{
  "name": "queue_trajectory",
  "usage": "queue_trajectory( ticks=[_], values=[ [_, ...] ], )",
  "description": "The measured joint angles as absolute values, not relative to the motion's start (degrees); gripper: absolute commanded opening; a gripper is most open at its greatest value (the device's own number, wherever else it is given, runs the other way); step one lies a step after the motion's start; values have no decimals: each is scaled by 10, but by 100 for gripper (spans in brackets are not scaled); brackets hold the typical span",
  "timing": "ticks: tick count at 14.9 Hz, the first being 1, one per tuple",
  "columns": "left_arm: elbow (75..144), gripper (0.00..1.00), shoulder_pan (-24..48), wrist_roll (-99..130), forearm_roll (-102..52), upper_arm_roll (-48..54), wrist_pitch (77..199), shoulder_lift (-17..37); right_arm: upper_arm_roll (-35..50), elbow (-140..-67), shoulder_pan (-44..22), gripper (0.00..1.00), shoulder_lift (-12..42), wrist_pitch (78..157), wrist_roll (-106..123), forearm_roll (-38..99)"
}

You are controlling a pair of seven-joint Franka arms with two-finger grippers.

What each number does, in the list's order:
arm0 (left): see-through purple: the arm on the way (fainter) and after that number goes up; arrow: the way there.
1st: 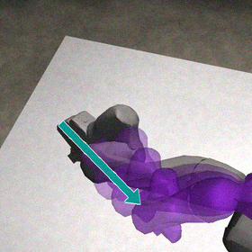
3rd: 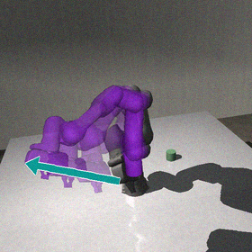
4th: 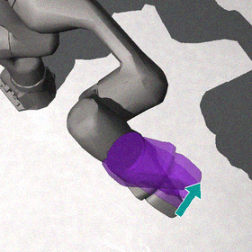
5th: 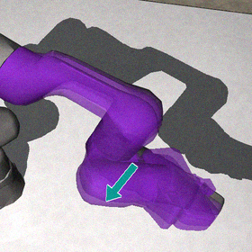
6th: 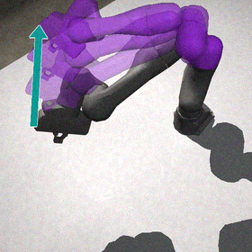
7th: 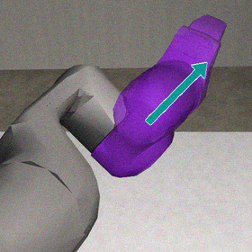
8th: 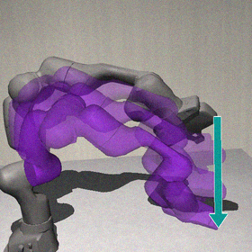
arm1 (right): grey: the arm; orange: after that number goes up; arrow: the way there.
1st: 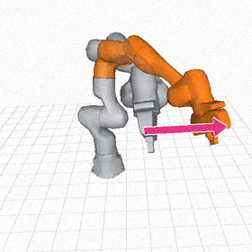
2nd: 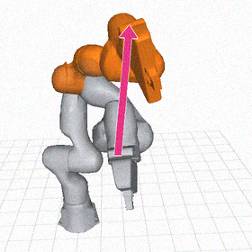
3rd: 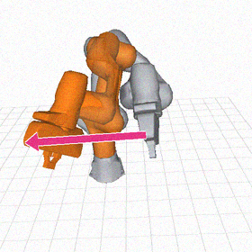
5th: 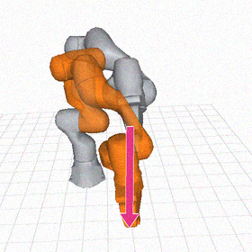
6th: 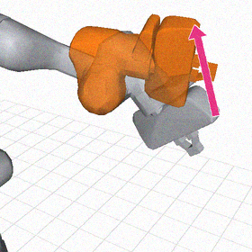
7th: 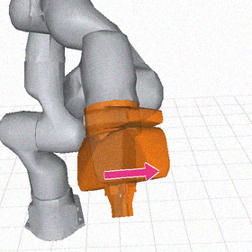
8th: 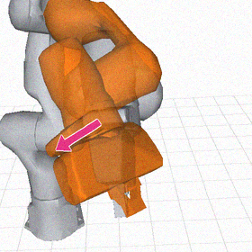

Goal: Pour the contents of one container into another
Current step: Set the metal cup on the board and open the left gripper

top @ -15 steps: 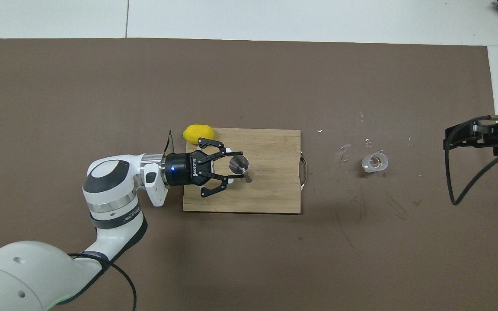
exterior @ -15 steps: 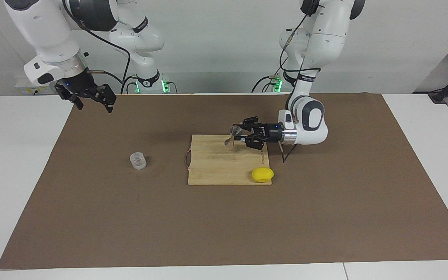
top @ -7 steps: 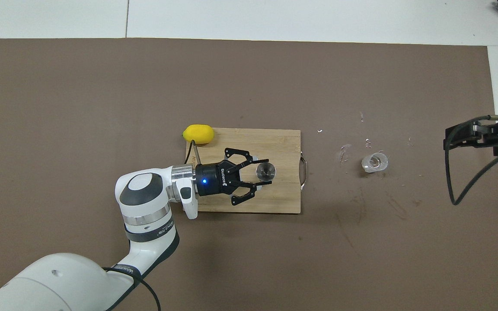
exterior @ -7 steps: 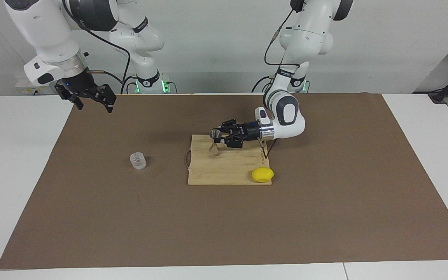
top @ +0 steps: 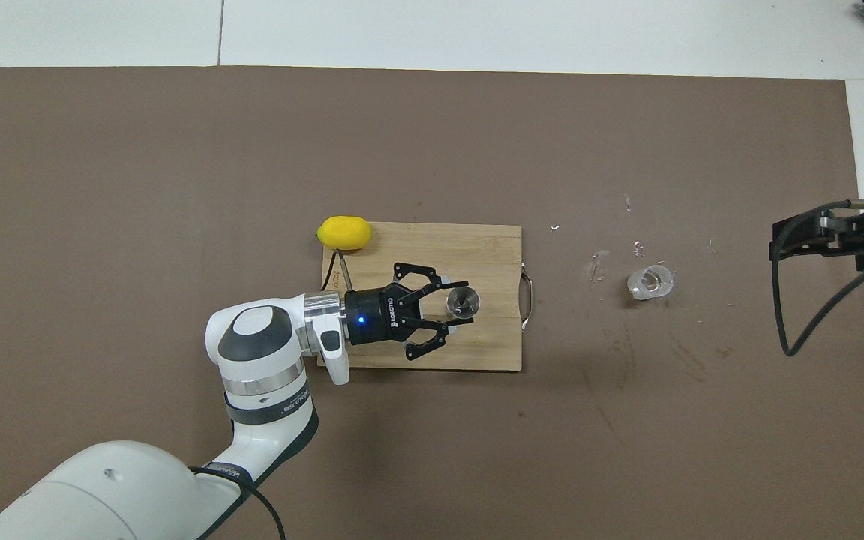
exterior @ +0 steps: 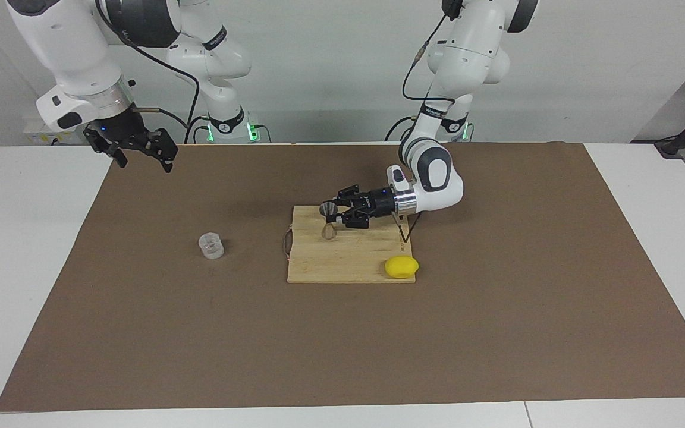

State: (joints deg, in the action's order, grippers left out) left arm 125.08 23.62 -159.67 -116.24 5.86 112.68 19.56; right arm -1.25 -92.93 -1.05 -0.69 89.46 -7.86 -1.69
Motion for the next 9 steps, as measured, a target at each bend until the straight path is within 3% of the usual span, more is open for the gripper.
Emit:
queue_trajectory(
  ticks=[9],
  values=[
    [1307, 100, 208, -1594, -1127, 47, 1053, 182, -13, -929, 0, 100, -7, 895, -133, -17]
  ],
)
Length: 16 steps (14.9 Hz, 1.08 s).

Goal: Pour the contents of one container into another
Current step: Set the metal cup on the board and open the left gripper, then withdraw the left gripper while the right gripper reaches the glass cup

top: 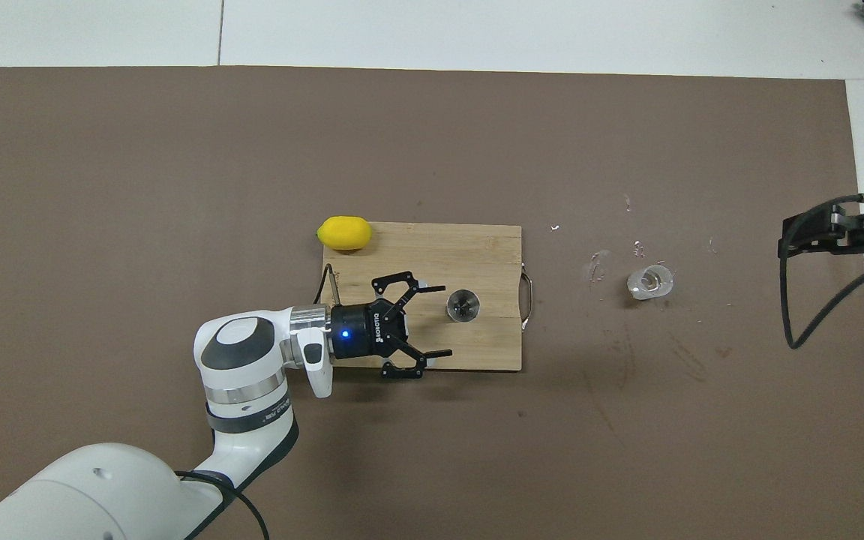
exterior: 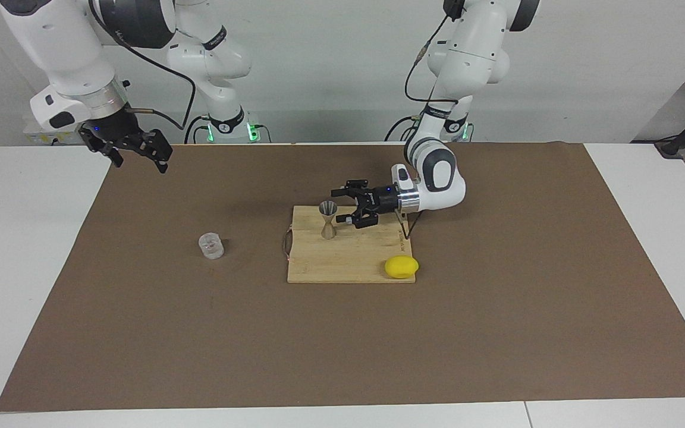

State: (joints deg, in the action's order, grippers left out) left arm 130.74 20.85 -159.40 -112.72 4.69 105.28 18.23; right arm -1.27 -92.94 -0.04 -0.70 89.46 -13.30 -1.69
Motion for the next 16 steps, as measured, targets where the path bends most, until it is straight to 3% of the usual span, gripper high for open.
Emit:
queue_trajectory(
  ticks=[3, 9, 13, 16],
  values=[
    [1344, 100, 136, -1577, -1019, 45, 1011, 152, -13, -933, 2, 100, -7, 895, -250, -9],
    [1356, 100, -105, -1561, -687, 40, 905, 115, -13, -1003, 45, 99, -12, 929, -408, 67],
    [1258, 100, -224, -1526, -489, 39, 841, 117, -11, -1074, 47, 99, -4, 1004, -528, 121],
    [1134, 100, -276, -1434, -349, 39, 810, 128, -12, -1103, 55, 98, 43, 1057, -557, 158]
  ],
)
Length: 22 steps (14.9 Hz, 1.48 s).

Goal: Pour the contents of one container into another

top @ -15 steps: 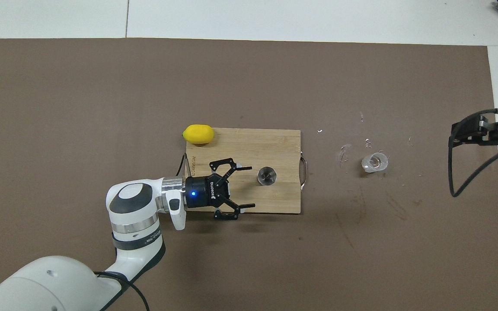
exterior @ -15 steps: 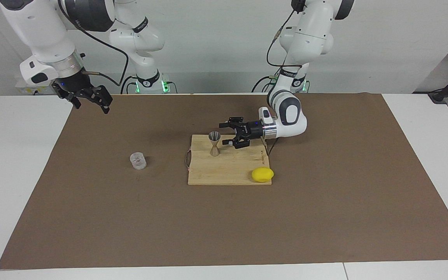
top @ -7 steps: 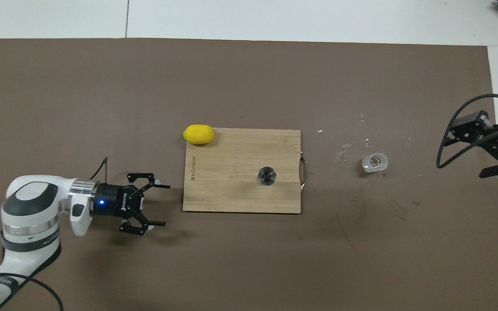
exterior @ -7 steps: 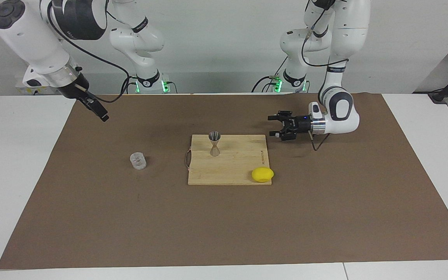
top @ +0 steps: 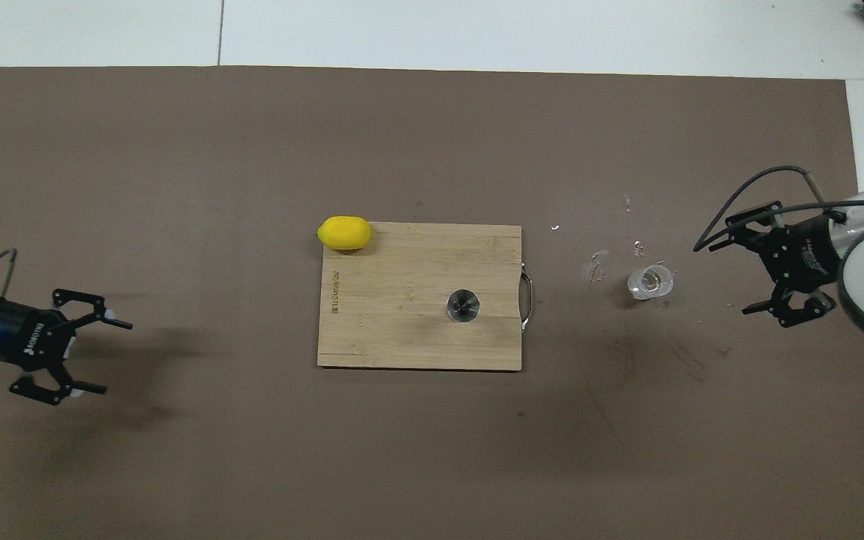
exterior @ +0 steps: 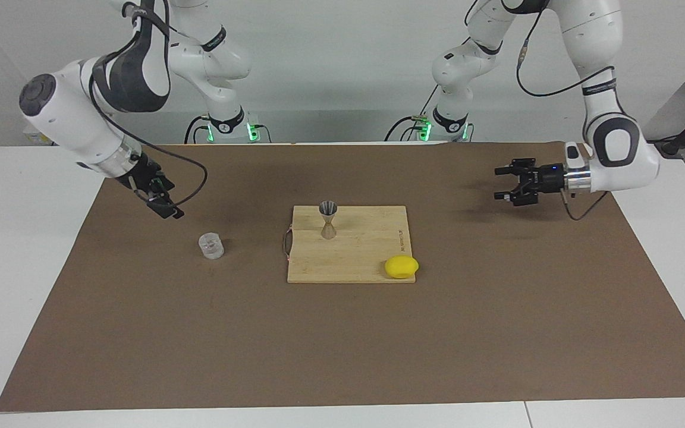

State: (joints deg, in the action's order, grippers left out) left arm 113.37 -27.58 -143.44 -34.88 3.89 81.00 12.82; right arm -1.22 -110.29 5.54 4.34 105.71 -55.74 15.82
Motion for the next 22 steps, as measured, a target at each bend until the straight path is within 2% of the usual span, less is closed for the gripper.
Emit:
queue_trajectory(
  ticks=[4, 8, 14, 17, 22],
  values=[
    [1022, 100, -281, -1284, -245, 41, 802, 126, -14, -1123, 76, 98, 105, 1120, -559, 215],
    [942, 100, -273, -1013, -143, 49, 796, 83, -14, -1125, 84, 98, 138, 1149, -559, 263],
    [933, 100, -175, -687, -20, 55, 788, -19, -14, -1127, 88, 98, 177, 1155, -557, 305],
    [933, 100, -104, -541, 28, 58, 787, -30, -14, -1143, 92, 98, 178, 1155, -530, 334],
    [955, 100, -29, -300, 33, 66, 791, -33, -12, -1167, 92, 98, 178, 1160, -498, 361]
  ],
)
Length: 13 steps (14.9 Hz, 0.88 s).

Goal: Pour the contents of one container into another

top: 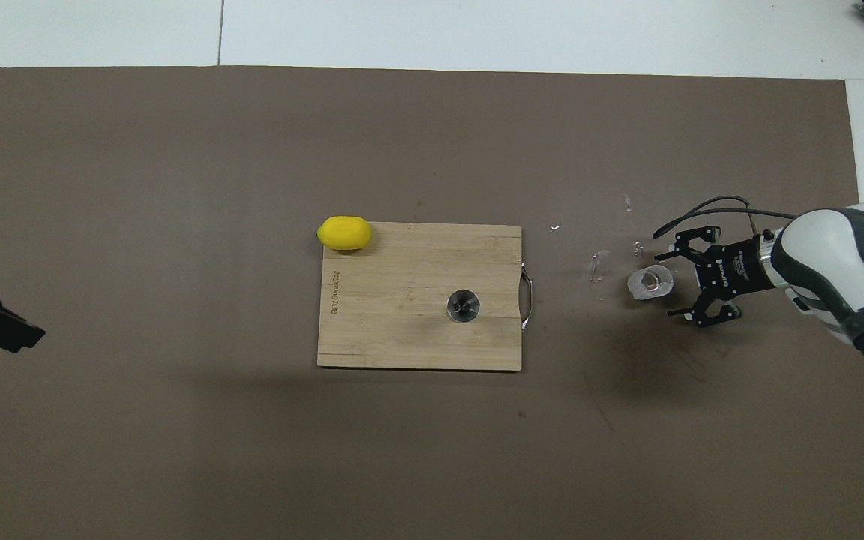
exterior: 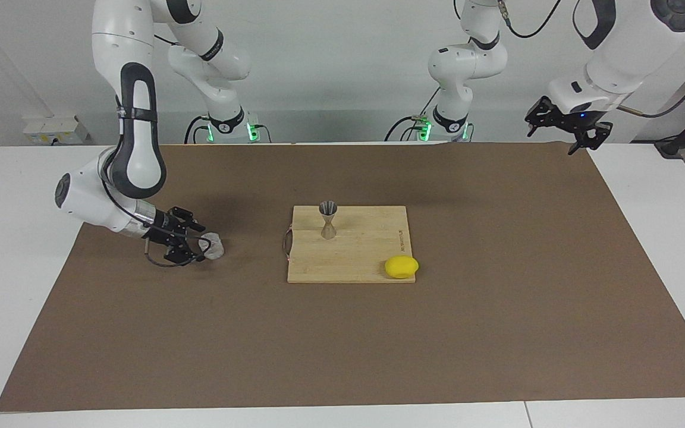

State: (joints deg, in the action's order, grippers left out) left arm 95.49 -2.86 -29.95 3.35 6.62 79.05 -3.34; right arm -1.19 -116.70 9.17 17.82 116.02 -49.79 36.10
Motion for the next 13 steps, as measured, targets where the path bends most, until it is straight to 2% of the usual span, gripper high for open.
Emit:
queue_trajectory(
  ticks=[4, 6, 8, 11, 13],
  values=[
    [1050, 100, -5, -176, 34, 67, 876, -69, -10, -1173, 86, 96, 178, 1161, -496, 379],
    [1067, 100, -5, -164, 34, 63, 889, -80, -9, -1174, 84, 84, 178, 1161, -495, 380],
    [1069, 100, -5, -163, 34, 60, 891, -85, -8, -1175, 84, 78, 178, 1161, -495, 385],
    [1069, 100, -8, -154, 34, 56, 912, -87, -8, -1174, 84, 52, 178, 1161, -495, 392],
    [1069, 100, -26, -143, 35, 50, 934, -87, -6, -1174, 84, 41, 178, 1161, -495, 396]
  ],
)
